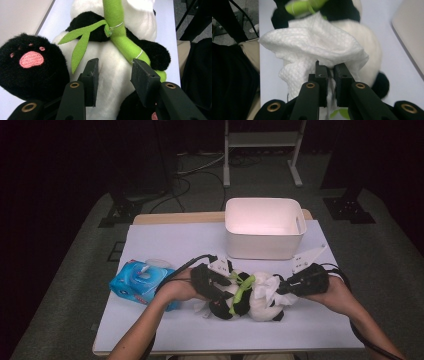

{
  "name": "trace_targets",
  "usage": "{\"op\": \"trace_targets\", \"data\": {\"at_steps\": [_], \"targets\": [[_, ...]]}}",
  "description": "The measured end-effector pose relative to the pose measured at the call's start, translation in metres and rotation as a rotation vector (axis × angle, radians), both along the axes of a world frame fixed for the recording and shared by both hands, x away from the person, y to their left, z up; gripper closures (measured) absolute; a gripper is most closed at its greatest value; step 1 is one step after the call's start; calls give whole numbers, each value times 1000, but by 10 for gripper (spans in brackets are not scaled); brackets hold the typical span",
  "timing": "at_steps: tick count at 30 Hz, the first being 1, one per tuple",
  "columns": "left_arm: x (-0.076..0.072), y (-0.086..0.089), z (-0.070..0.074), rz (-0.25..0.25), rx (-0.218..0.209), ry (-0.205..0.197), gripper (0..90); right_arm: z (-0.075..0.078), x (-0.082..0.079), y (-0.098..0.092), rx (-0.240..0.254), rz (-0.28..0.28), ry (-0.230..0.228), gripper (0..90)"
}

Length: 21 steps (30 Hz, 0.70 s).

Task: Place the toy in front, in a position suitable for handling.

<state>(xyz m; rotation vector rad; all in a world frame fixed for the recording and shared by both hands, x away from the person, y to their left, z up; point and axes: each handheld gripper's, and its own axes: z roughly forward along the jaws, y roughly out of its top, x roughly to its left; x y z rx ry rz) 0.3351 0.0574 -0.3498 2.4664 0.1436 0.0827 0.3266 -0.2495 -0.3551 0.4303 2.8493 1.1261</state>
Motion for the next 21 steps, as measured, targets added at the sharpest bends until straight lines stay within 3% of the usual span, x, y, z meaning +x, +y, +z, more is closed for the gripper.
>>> {"op": "trace_targets", "data": {"at_steps": [4, 11, 15, 18, 21], "targets": [[-2, -1, -1, 3, 4, -8, 572, -7, 0, -13, -15, -26, 13, 821], [-5, -1, -2, -2, 10, -12, 572, -6, 2, -15, -21, -48, 18, 820], [-8, 1, -3, -5, 1, -9, 572, 2, 9, -1, -9, -28, 2, 820], [-12, 3, -4, -4, 7, -16, 569, 10, 17, 21, -17, 16, -19, 817], [-14, 3, -4, -12, 2, -13, 570, 13, 21, 32, 1, 37, -9, 817]]}}
